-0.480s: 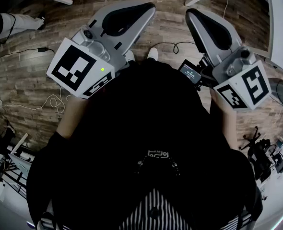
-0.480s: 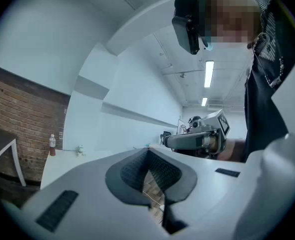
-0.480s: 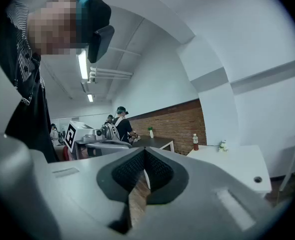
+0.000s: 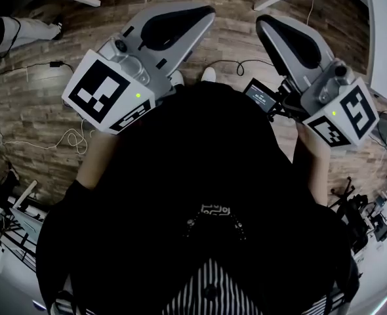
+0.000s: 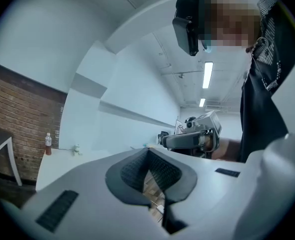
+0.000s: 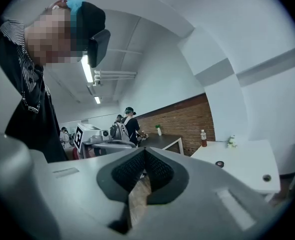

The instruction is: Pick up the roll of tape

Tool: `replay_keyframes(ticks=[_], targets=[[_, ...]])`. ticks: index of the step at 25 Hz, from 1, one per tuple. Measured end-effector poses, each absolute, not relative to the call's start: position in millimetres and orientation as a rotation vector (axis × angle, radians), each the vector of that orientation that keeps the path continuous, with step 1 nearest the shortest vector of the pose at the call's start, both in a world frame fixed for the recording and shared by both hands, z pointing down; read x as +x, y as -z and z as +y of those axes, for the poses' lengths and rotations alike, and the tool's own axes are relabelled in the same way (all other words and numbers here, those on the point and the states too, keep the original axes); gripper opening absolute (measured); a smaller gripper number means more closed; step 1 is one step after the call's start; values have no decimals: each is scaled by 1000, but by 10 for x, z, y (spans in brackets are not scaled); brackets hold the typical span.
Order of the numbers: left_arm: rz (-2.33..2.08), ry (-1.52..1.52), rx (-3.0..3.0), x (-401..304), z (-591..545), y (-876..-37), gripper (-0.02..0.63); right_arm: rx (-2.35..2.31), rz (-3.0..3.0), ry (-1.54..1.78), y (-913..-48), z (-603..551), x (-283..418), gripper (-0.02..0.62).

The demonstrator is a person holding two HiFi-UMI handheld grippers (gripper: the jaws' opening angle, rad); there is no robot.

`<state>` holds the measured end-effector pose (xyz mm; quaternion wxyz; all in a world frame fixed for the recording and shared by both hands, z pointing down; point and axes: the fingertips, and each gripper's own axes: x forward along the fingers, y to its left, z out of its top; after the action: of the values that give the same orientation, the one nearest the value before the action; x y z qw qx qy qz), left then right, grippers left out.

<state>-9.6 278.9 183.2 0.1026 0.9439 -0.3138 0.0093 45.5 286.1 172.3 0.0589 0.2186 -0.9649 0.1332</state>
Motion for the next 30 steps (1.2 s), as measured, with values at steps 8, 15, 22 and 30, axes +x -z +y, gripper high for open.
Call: replay_keyframes(ticks=[8, 15, 22, 30], targets=[[-975, -24, 2751, 10, 2730, -1805, 3, 576, -2982, -404, -1738, 2747, 505, 5], [-995, -70, 2722, 183, 2673, -1830, 3, 489, -3004, -423, -1822, 2693, 626, 3], [-986, -158, 2718, 405, 2662, -1909, 4, 427, -3084, -560, -1915, 2680, 779, 3], [-896, -183, 2751, 668, 2614, -1937, 5, 571, -3017, -568, -2050, 2561, 1102, 3]])
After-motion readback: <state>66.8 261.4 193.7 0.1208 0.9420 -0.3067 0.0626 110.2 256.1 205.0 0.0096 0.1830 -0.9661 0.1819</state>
